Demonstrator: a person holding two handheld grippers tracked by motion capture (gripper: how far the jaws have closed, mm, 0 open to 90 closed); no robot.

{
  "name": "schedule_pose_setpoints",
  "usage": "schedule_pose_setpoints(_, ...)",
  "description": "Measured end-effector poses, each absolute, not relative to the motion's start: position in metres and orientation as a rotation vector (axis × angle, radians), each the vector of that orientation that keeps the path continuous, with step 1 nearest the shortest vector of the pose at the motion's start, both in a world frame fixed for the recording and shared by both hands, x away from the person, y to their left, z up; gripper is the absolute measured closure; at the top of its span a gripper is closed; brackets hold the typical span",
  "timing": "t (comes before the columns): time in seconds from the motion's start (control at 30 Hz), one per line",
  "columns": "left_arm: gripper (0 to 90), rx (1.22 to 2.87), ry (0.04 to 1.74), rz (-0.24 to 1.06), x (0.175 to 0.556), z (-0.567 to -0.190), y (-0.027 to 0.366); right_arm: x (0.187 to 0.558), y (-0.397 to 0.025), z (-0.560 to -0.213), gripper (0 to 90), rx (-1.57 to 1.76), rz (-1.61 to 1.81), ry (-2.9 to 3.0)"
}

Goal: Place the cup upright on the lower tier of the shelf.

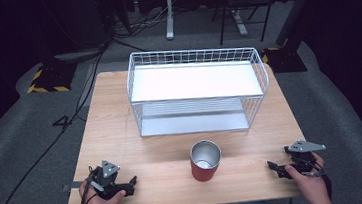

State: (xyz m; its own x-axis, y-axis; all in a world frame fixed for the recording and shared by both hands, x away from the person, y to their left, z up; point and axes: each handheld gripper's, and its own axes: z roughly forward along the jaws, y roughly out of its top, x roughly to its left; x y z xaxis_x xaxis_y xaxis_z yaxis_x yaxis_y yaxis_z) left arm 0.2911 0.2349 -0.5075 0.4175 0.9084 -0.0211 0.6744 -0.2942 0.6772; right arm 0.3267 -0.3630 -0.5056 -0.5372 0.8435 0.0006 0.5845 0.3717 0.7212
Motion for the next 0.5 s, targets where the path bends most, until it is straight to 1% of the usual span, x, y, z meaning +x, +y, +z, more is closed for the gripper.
schedule_pose_setpoints(0.1,0.7,2.057,1.335,0.489,0.291,-0.507,0.235,0.327,-0.363,-0.506,5.5,1.245,0.967,2.269)
schedule_pose_setpoints(0.13,2.5,2.05,1.334,0.491,0.29,-0.507,0.235,0.327,-0.363,-0.506,5.4,1.246,0.967,2.268)
schedule_pose_setpoints(0.17,5.7,2.05,1.323,0.494,0.29,-0.506,0.236,0.327,-0.363,-0.506,5.1,1.247,0.964,2.268)
schedule_pose_setpoints(0.23,17.3,2.042,1.314,0.497,0.29,-0.505,0.235,0.327,-0.363,-0.506,4.7,1.248,0.963,2.268)
schedule_pose_setpoints(0.27,19.2,2.039,1.308,0.49,0.289,-0.504,0.236,0.328,-0.362,-0.506,3.5,1.25,0.96,2.27)
schedule_pose_setpoints(0.3,19.2,2.032,1.309,0.478,0.289,-0.503,0.237,0.328,-0.362,-0.506,3.5,1.25,0.96,2.27)
schedule_pose_setpoints(0.33,15.6,2.007,1.306,0.481,0.288,-0.501,0.237,0.329,-0.362,-0.506,2.3,1.253,0.953,2.27)
schedule_pose_setpoints(0.37,17.6,2.007,1.306,0.481,0.288,-0.501,0.237,0.329,-0.362,-0.506,2.3,1.253,0.953,2.27)
schedule_pose_setpoints(0.43,15.0,1.973,1.303,0.522,0.285,-0.494,0.238,0.329,-0.362,-0.506,1.9,1.253,0.953,2.271)
schedule_pose_setpoints(0.47,16.4,1.965,1.294,0.533,0.284,-0.491,0.239,0.329,-0.362,-0.506,1.9,1.253,0.953,2.271)
schedule_pose_setpoints(0.5,15.7,1.965,1.294,0.533,0.284,-0.491,0.239,0.329,-0.362,-0.506,1.9,1.253,0.953,2.271)
